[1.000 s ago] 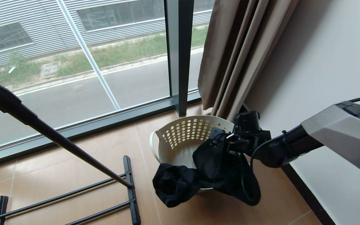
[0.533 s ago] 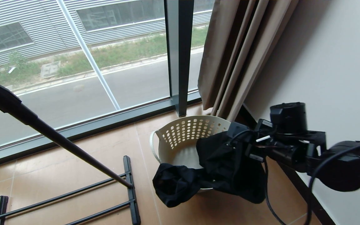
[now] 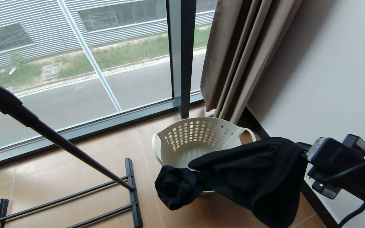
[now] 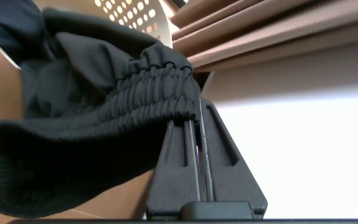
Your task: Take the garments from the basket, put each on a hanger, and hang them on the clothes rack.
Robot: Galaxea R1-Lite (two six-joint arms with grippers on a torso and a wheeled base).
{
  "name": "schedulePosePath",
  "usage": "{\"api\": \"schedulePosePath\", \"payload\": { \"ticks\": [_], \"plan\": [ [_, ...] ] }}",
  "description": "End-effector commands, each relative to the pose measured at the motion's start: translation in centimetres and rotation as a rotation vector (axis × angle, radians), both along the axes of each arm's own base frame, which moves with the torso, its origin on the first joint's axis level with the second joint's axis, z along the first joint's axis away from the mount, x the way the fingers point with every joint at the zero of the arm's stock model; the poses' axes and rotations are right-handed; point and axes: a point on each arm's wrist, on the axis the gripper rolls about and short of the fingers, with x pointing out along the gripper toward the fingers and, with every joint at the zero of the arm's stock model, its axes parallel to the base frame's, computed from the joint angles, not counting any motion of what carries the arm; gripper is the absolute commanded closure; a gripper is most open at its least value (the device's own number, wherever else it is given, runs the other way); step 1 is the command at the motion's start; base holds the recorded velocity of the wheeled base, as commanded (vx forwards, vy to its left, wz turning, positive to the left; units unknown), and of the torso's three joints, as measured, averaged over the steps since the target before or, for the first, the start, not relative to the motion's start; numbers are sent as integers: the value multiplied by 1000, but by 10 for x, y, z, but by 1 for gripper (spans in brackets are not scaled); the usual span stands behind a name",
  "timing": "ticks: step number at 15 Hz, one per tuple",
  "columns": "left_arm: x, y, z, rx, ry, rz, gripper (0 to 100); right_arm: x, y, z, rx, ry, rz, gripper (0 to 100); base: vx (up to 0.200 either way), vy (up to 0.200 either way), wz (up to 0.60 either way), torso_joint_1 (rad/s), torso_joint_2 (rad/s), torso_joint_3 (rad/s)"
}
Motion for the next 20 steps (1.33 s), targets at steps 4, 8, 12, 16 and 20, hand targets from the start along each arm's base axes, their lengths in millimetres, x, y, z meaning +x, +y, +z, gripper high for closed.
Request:
{"api": "schedulePosePath", "payload": {
  "ticks": [4,8,12,16,20],
  "plan": [
    [0,0,0,0,-2,0,0,-21,-15,-7,58,-8,-7,100,0,0,0,0,0,0],
    [0,0,0,1,-1,-2,0,-22,-15,-12,60,11,-8,100,0,0,0,0,0,0],
    [0,0,0,1,-2,0,0,-37,-25,-12,88,-21,-9,100,0,0,0,0,0,0],
    [0,-1,0,11,1,-31,0,-40,-27,-8,110,-41,-16,100,0,0,0,0,0,0],
    [0,0,0,11,7,-37,0,-39,-26,-10,101,-28,-18,100,0,0,0,1,-1,102]
  ]
}}
